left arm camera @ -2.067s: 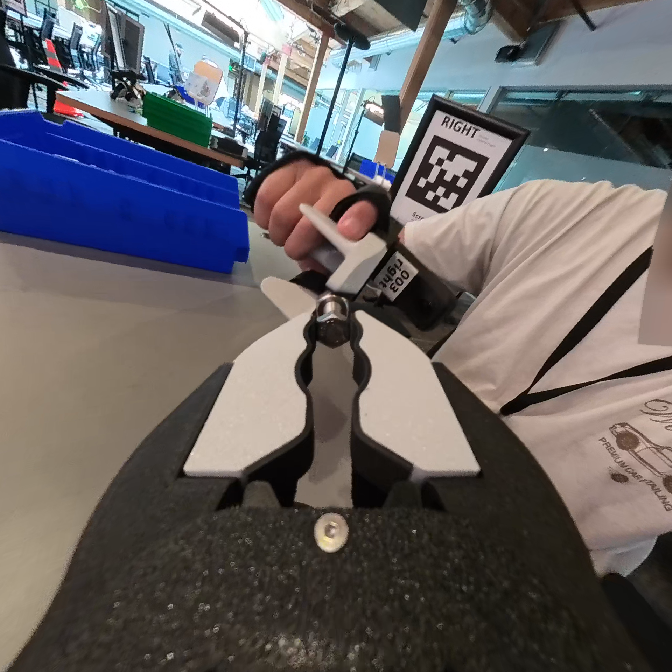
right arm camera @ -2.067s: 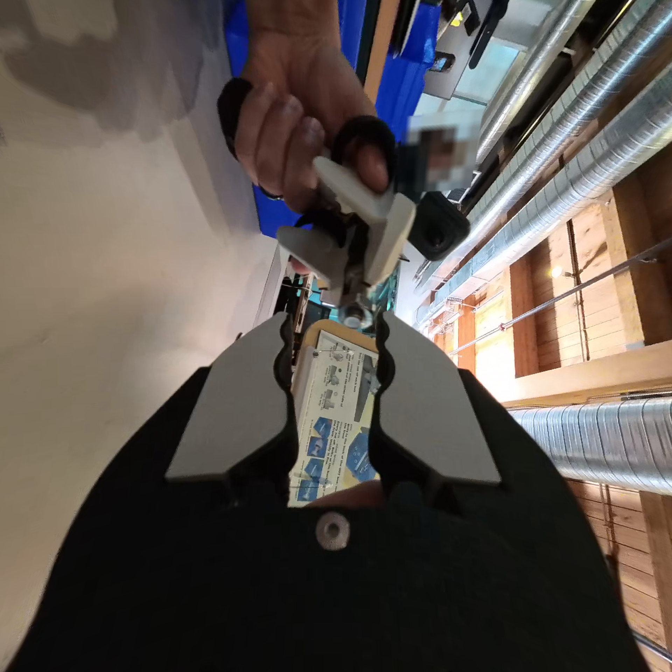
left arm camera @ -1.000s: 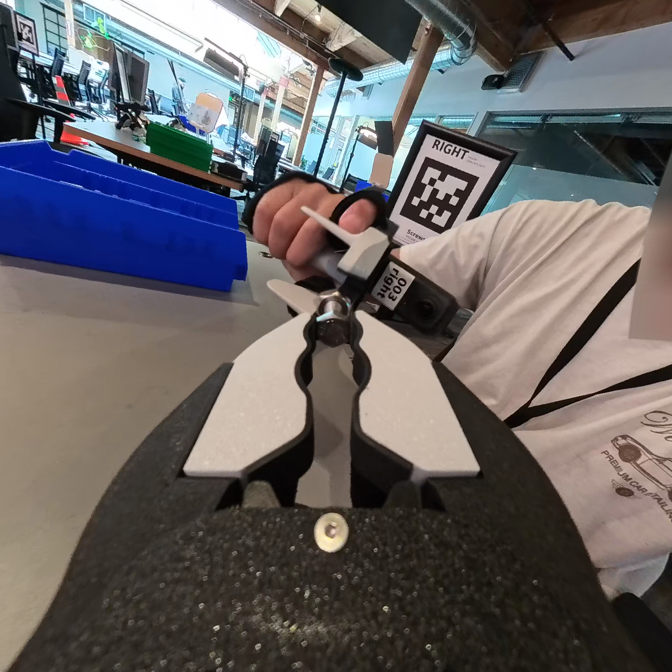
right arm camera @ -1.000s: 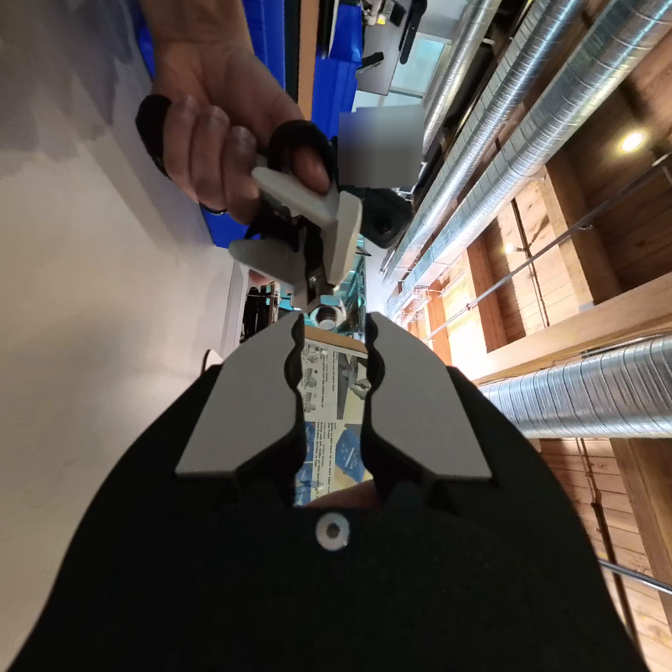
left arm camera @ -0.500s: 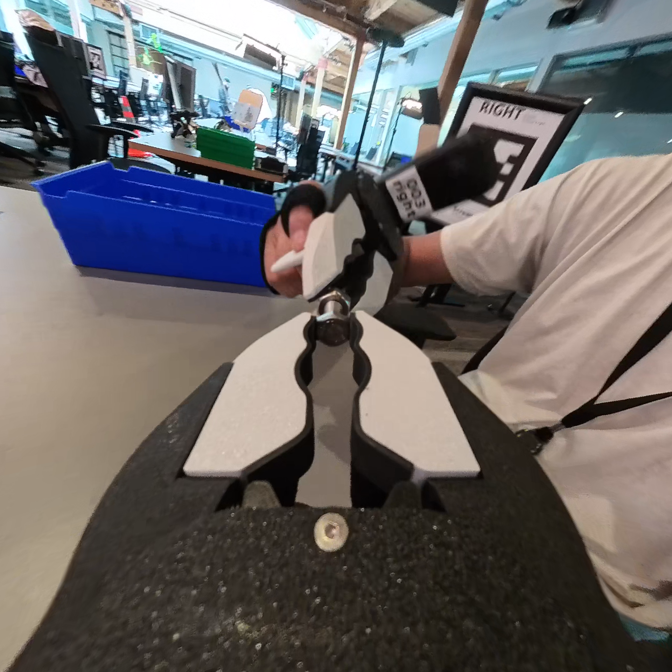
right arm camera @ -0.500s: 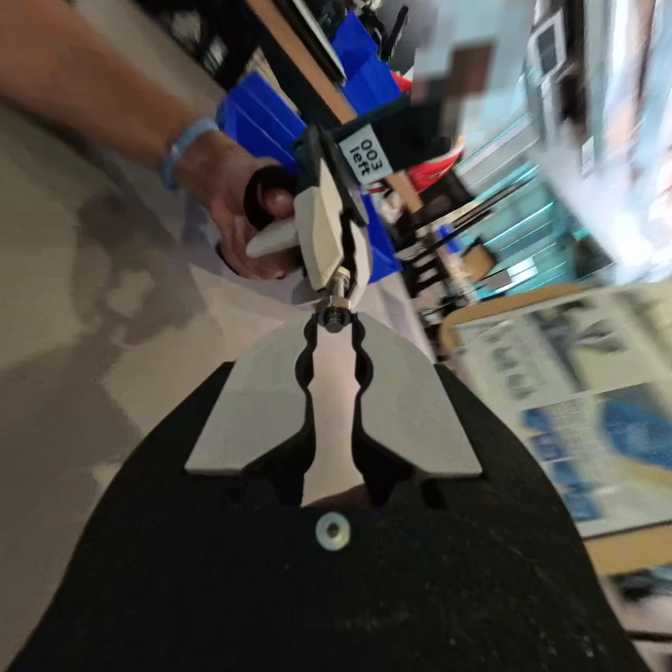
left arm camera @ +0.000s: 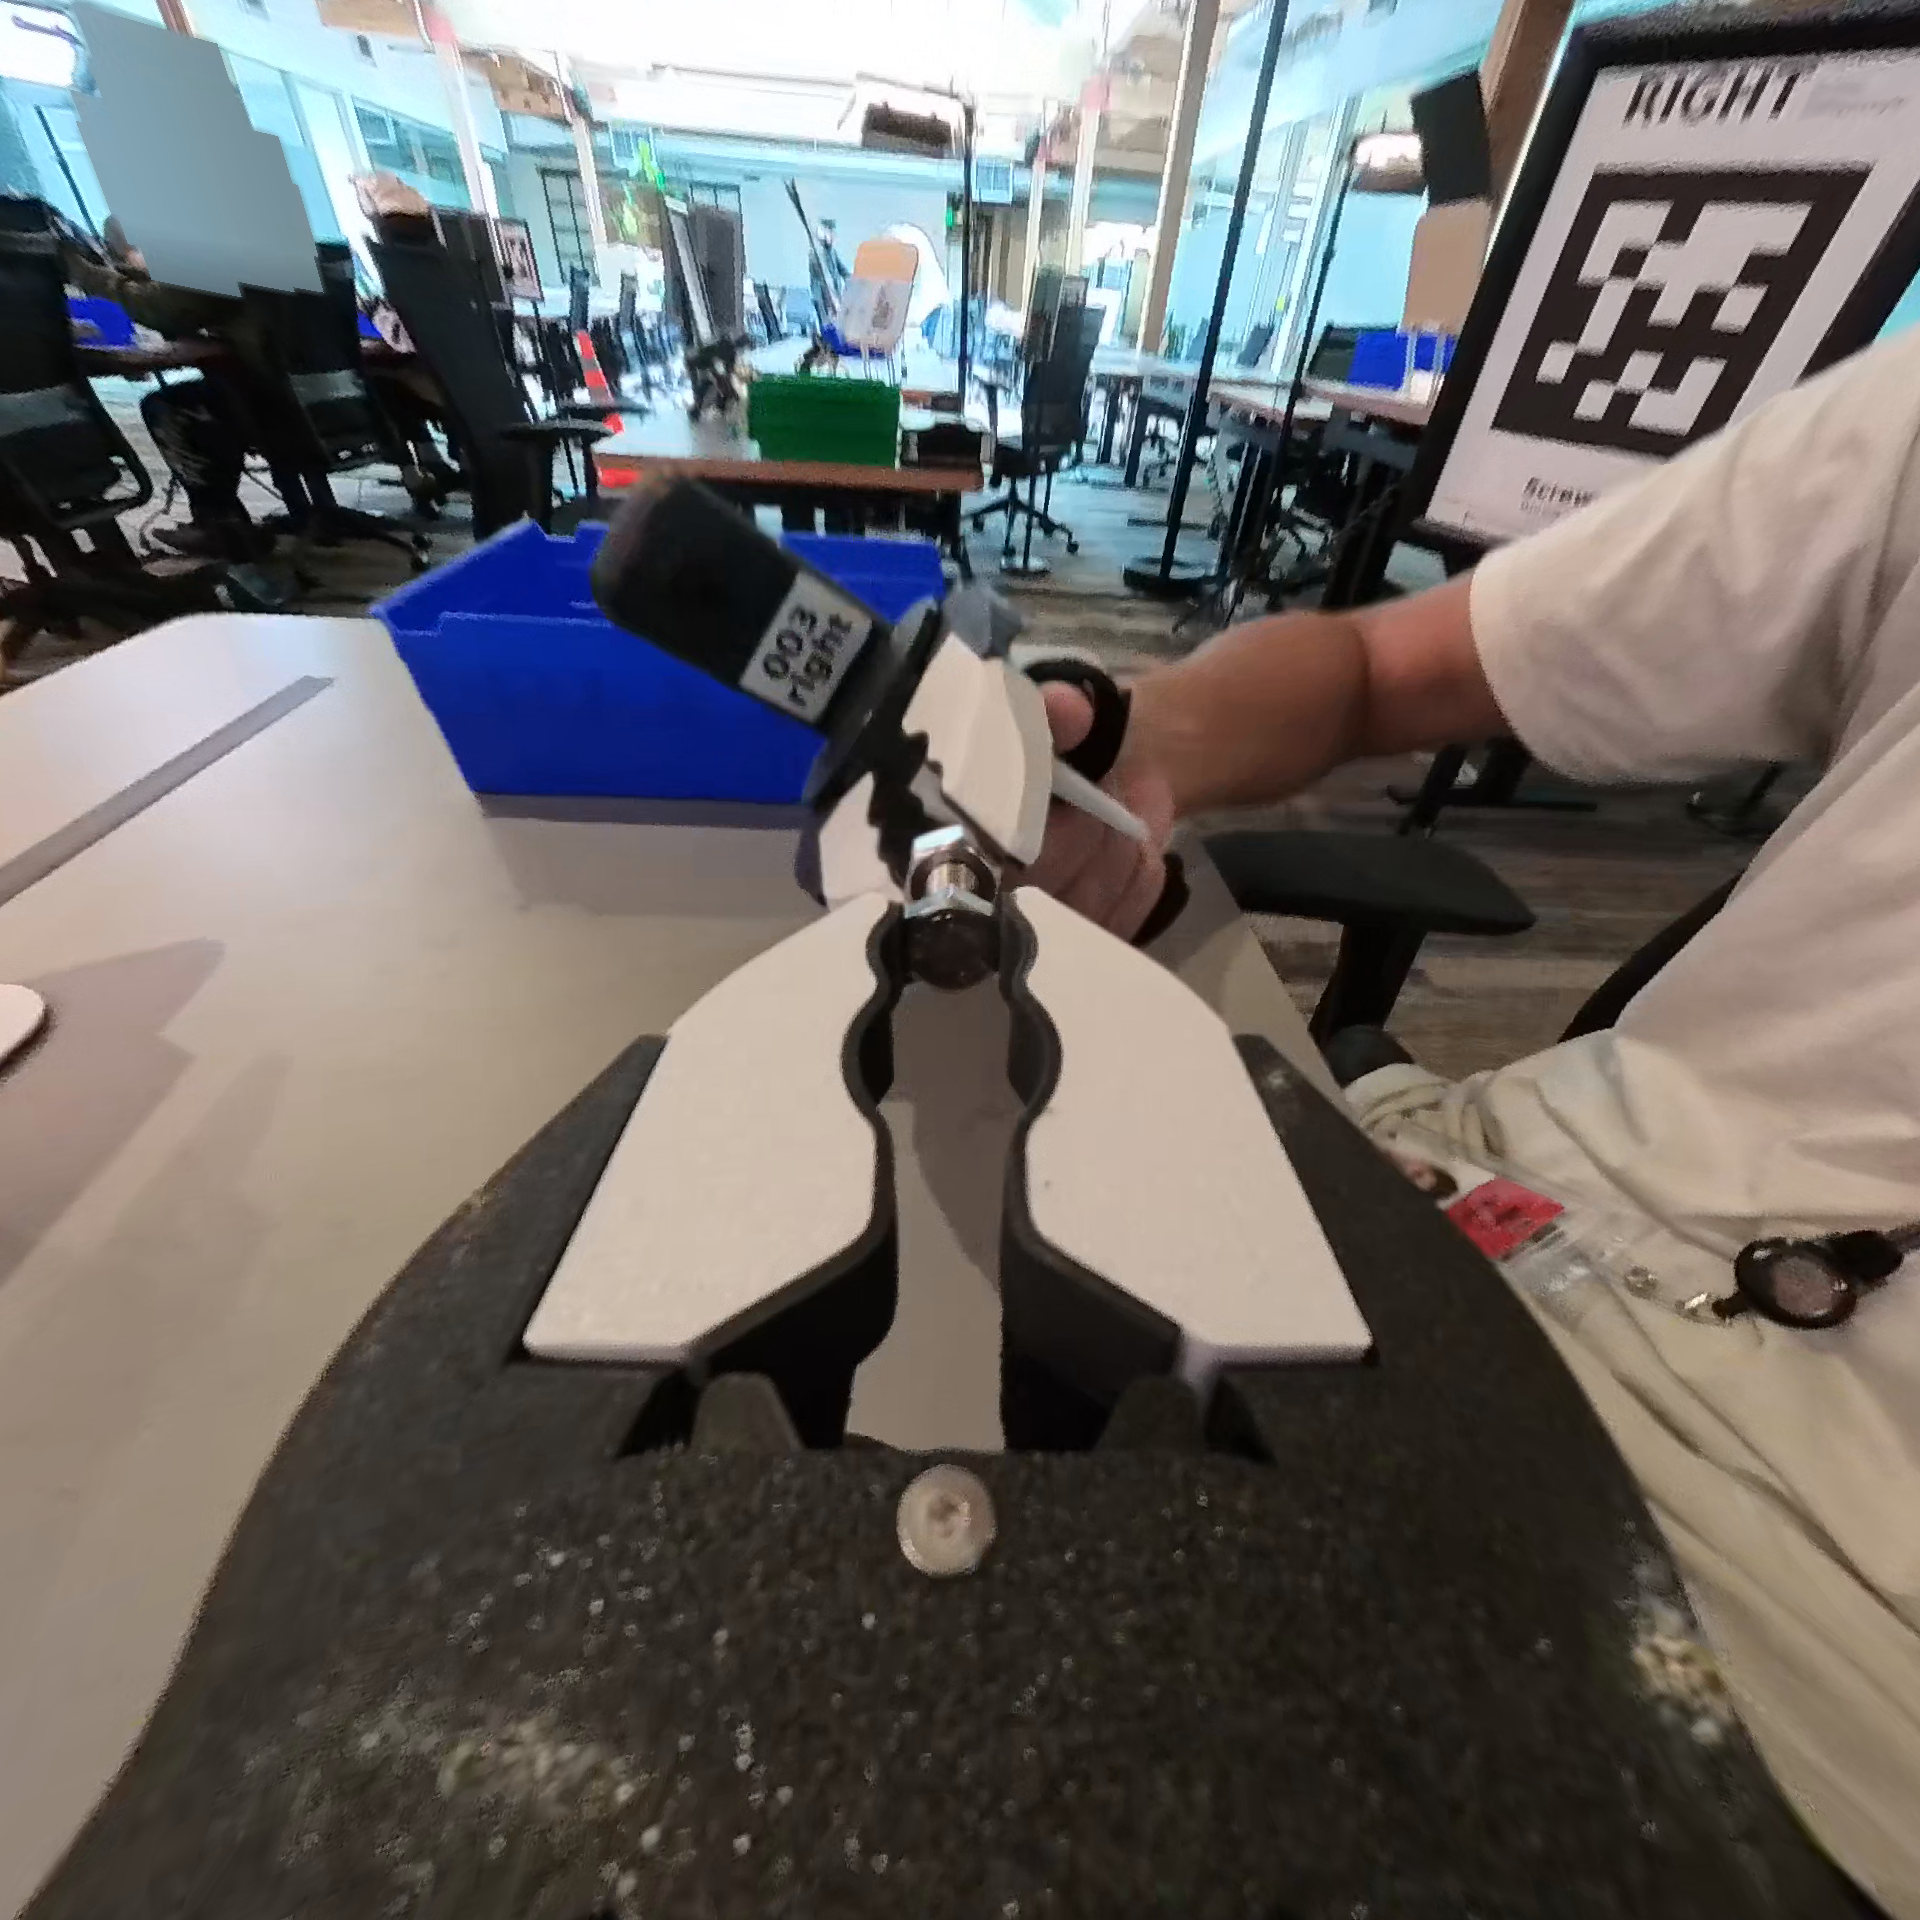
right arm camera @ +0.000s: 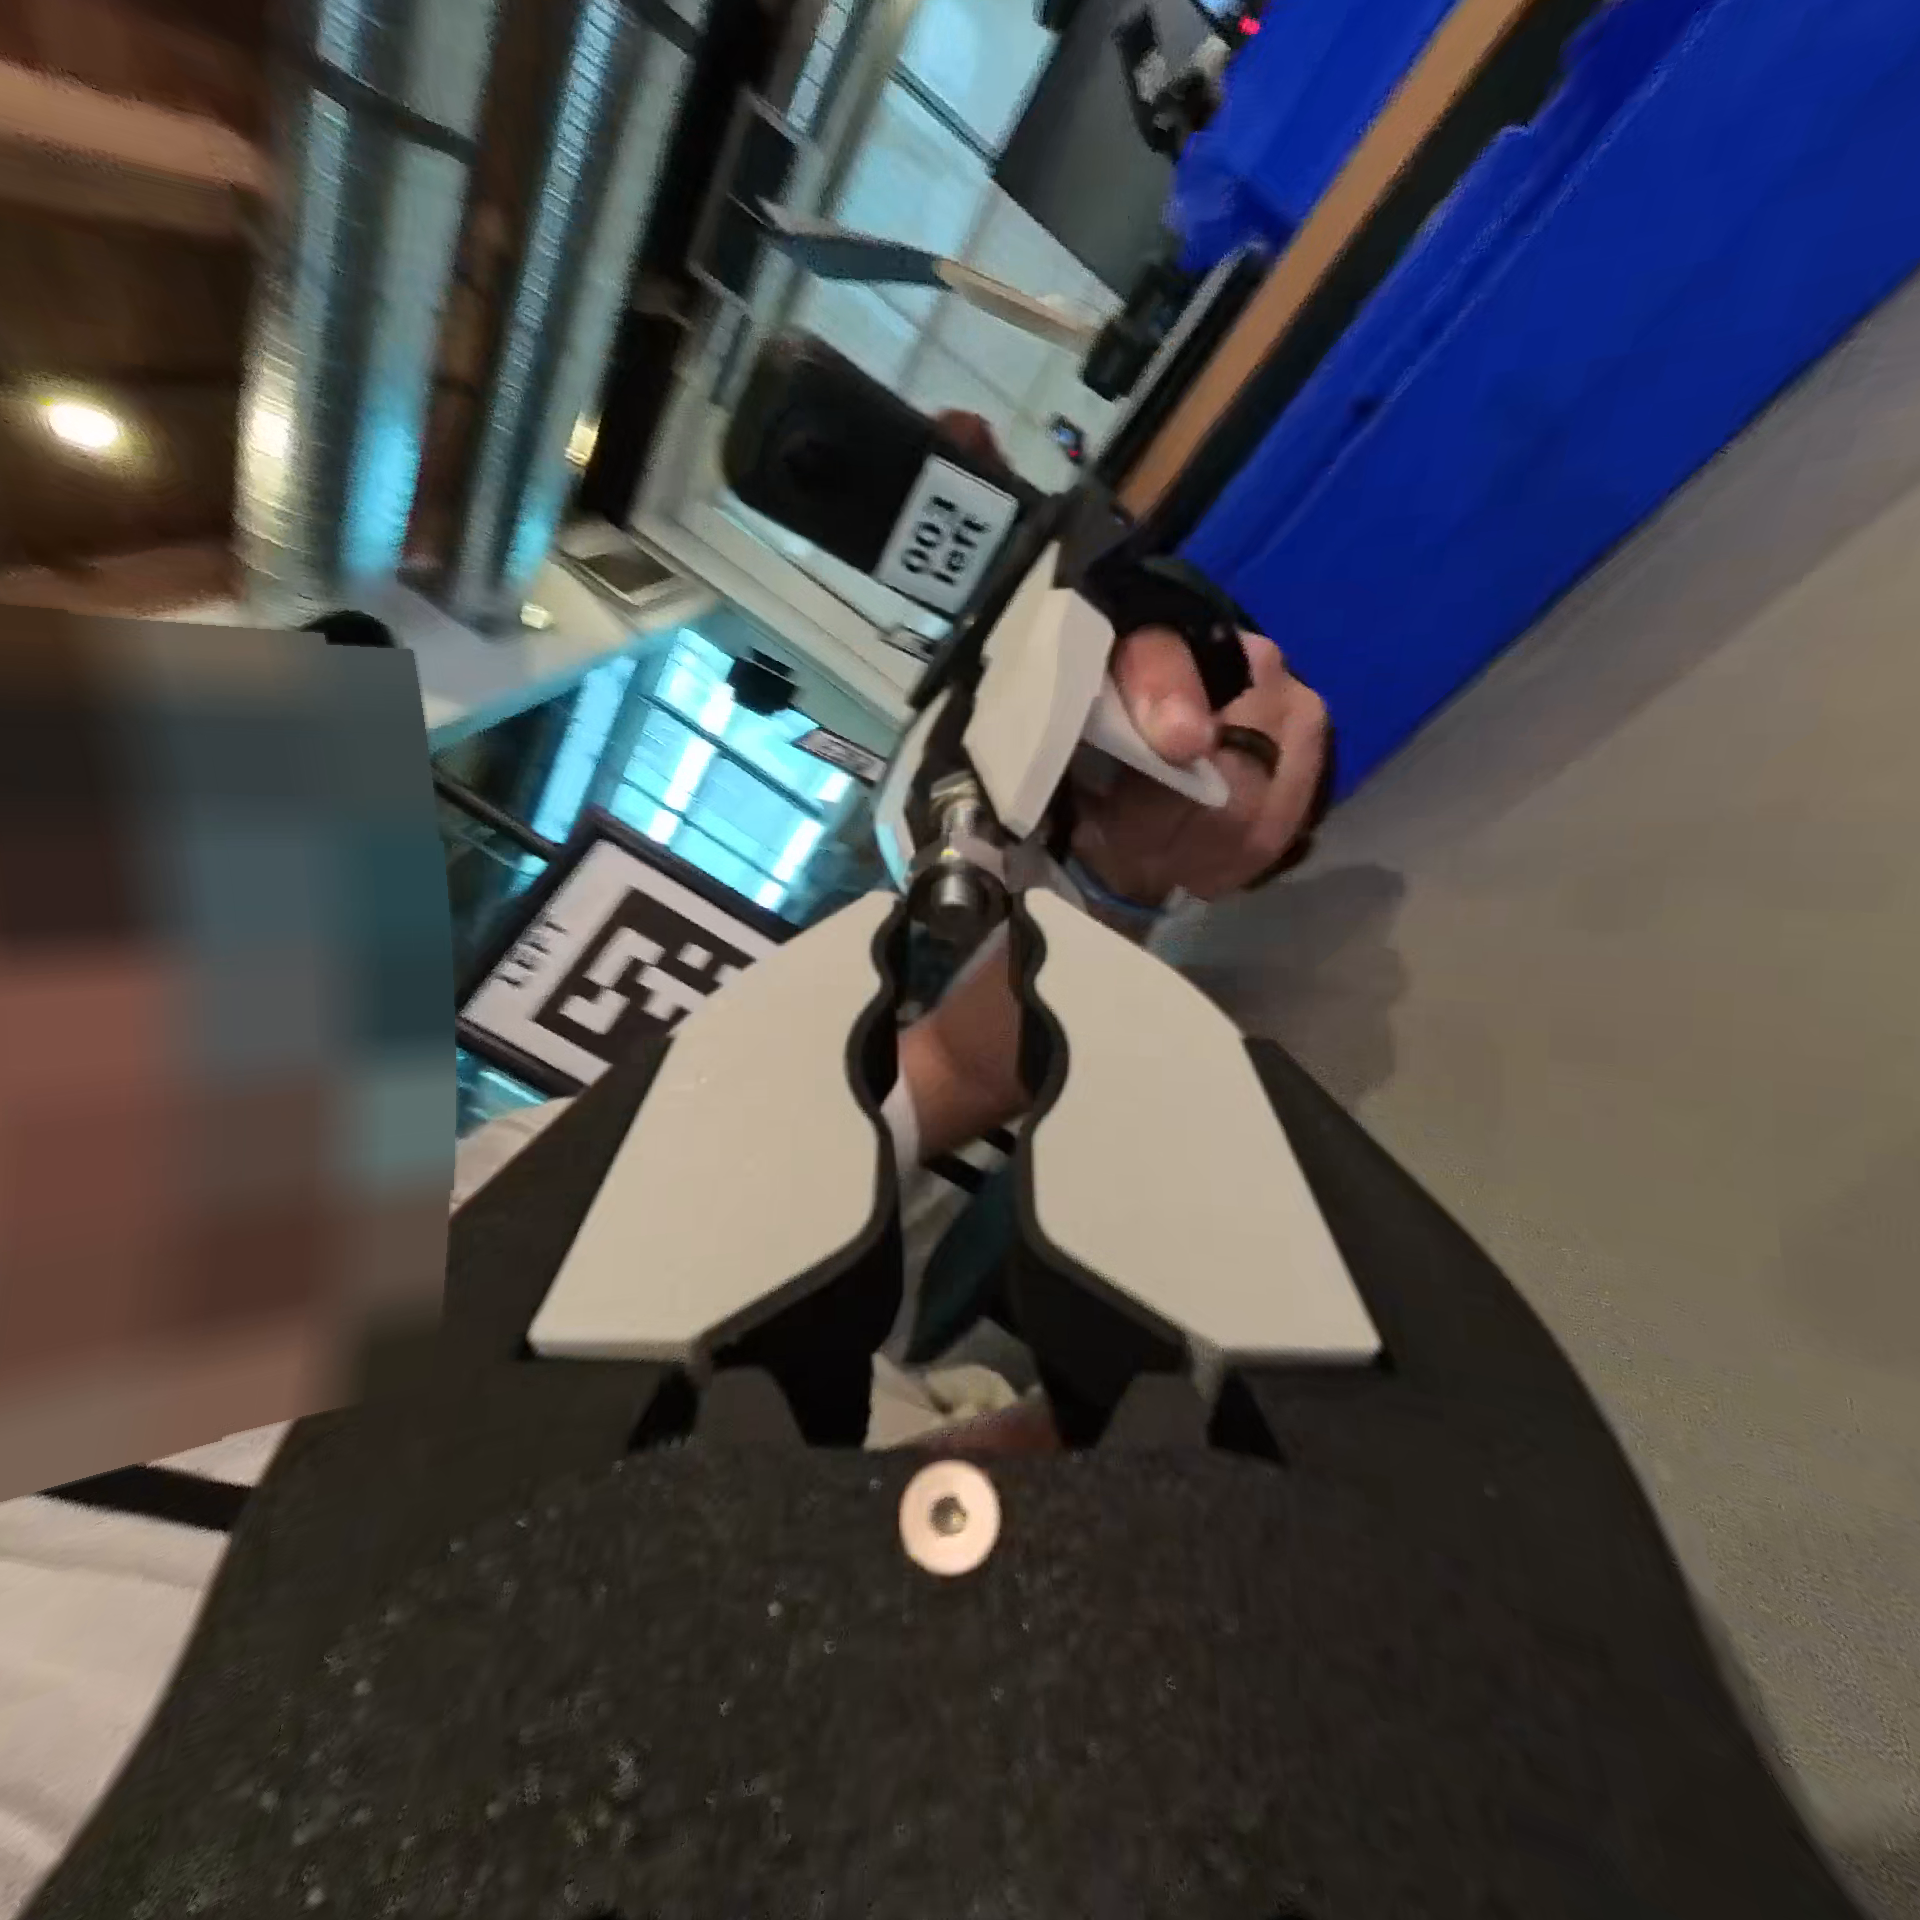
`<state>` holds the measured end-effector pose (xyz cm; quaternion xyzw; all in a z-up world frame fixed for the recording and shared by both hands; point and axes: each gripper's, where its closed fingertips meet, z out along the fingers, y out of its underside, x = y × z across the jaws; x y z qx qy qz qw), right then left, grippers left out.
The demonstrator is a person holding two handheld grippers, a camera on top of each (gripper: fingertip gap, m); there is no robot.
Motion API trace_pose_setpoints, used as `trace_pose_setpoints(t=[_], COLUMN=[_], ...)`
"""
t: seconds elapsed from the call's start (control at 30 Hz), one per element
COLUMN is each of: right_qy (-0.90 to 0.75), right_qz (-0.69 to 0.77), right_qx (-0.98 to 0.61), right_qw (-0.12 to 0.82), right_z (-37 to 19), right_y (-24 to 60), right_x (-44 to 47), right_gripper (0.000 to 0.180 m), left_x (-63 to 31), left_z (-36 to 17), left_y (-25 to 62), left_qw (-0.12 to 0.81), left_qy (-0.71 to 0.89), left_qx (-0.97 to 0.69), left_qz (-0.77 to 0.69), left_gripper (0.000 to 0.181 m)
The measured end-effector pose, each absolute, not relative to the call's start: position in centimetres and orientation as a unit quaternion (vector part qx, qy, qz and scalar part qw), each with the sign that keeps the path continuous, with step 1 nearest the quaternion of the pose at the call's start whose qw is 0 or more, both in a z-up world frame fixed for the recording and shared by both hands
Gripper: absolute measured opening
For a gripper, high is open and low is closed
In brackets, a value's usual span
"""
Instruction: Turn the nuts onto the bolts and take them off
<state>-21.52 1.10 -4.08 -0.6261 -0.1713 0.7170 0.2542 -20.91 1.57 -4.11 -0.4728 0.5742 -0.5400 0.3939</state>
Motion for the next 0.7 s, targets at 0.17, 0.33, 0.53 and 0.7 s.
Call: trace_pose_setpoints(t=[0.17, 0.33, 0.53, 0.7], right_qy=[-0.209, -0.326, -0.379, -0.366], right_qz=[0.692, 0.487, 0.397, 0.401], right_qx=[-0.591, -0.593, -0.601, -0.605], right_qw=[0.357, 0.552, 0.581, 0.582], right_z=[-4.5, -3.5, -4.8, -4.9], right_y=[1.5, 1.6, 2.0, 2.4], right_x=[-20.7, -17.9, -17.0, -16.8], right_gripper=[0.047, 0.043, 0.043, 0.037], left_x=[-21.7, -22.4, -22.7, -22.0], left_z=[-2.4, -1.4, -1.2, -1.6], left_y=[4.0, 5.8, 5.9, 4.6], left_qw=[0.442, 0.445, 0.423, 0.411], left_qy=[0.516, 0.455, 0.444, 0.468], left_qx=[-0.487, -0.502, -0.5, -0.492], left_qz=[-0.548, -0.586, -0.611, -0.608], left_gripper=[0.017, 0.017, 0.017, 0.017])
